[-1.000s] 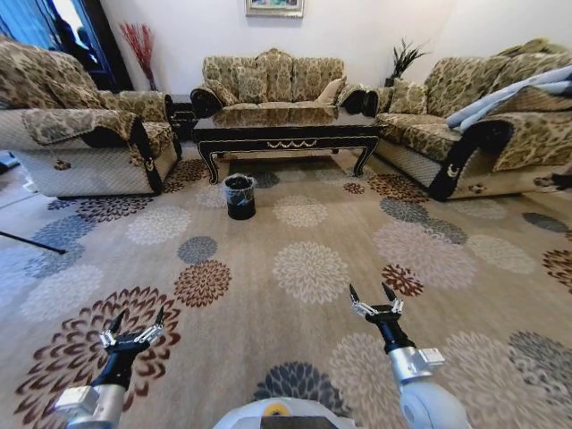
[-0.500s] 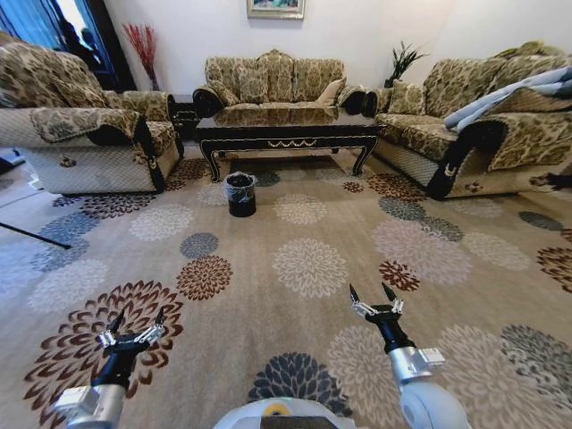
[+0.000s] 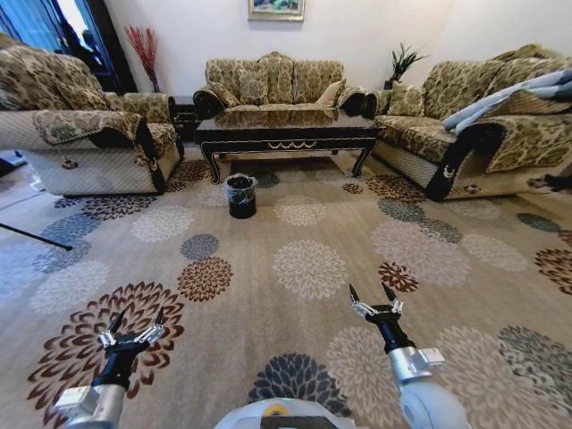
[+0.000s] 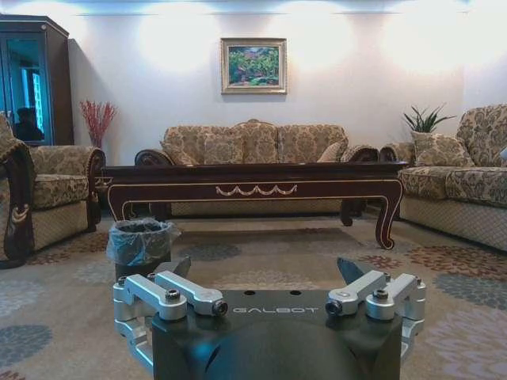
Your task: Move to the front of the table and pick up the trash from the floor, then place it into the trash bin.
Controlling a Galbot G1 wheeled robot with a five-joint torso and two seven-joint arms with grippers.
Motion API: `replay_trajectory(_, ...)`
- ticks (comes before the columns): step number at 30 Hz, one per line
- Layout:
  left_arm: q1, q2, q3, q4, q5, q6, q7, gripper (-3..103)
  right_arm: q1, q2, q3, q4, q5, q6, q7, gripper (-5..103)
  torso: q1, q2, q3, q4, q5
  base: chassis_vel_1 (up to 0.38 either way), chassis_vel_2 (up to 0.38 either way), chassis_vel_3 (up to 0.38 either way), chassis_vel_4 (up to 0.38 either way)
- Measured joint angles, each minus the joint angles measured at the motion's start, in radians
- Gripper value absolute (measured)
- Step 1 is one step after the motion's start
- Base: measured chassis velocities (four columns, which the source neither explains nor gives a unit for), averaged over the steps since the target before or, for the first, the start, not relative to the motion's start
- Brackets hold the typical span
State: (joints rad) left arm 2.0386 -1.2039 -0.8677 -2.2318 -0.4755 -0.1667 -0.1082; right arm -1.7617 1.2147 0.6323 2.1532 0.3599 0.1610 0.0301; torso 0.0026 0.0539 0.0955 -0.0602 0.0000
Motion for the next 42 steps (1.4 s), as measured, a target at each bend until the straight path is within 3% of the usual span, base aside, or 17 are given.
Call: replay_trajectory(42, 0.000, 0.000, 0.000, 0.000, 0.000, 0.000, 0.000, 100, 0.000, 0.000, 0.000, 0.000, 0.000, 0.000, 0.000, 100, 0.029, 0.145, 0.116, 0.0000, 0.0000, 0.000, 0.000, 0.000, 0.000)
